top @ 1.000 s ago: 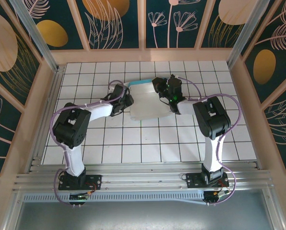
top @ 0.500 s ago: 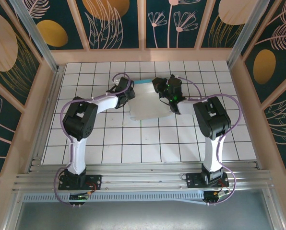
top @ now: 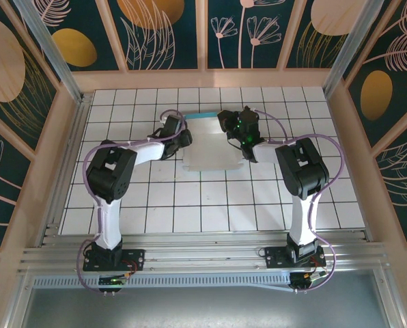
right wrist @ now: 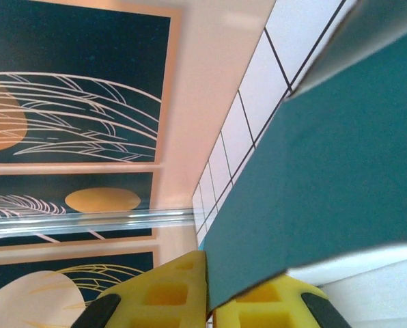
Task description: Fold the paper box
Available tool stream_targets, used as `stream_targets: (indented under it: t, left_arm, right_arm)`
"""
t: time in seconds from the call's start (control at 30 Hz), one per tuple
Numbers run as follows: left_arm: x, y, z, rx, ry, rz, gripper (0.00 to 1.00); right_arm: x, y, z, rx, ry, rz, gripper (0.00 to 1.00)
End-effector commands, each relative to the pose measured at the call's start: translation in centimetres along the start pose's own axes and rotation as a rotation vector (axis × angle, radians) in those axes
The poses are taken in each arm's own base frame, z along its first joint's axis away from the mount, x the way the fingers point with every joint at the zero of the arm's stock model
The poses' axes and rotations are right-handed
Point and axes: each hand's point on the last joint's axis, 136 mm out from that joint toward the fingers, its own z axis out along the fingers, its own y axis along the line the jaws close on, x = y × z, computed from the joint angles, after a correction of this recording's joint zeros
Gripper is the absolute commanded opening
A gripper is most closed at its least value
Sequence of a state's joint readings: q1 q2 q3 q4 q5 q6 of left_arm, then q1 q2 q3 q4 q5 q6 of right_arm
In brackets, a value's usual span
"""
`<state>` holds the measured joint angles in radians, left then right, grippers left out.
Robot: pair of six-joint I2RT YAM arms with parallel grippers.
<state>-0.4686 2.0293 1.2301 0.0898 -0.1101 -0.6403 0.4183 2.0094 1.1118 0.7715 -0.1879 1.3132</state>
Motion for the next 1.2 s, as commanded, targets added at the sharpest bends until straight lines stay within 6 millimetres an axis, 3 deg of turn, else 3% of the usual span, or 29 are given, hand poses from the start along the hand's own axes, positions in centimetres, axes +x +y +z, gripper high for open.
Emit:
stream_targets:
  t: [0.0, 0.2, 0.47, 0.6, 0.93, 1.03, 1.17]
  left_arm:
    - [-0.1, -1.4, -1.3, 0.111, -0.001, 0.043, 0.54]
    - [-0.3, -1.1, -0.2, 0.150, 0.057, -0.073, 0.55]
    - [-0.2, -2.2, 2.7, 0.178, 0.151, -0.118, 0.55]
    - [0.6, -2.9, 4.0, 0.207, 0.213, -0.144, 0.52]
    - [1.3, -2.1, 6.0, 0.158, 0.258, -0.188, 0.43]
    - [1.4, -2.4, 6.0, 0.175, 0.266, -0.194, 0.38]
    - [0.2, -4.5, 4.6, 0.284, 0.246, -0.192, 0.32]
  right_arm:
    - [-1.1, -1.6, 0.1, 0.087, -0.030, 0.101, 0.10]
    - [-3.4, -2.3, 1.5, 0.108, -0.084, 0.282, 0.11]
    - [-5.8, -2.0, 2.8, 0.159, -0.159, 0.327, 0.14]
    - [-6.4, -2.4, 3.5, 0.177, -0.179, 0.360, 0.15]
    - [-7.2, -2.7, 5.0, 0.199, -0.180, 0.414, 0.15]
    - [-7.3, -2.4, 5.1, 0.201, -0.182, 0.406, 0.14]
    - [-7.3, -2.4, 5.1, 0.204, -0.185, 0.397, 0.14]
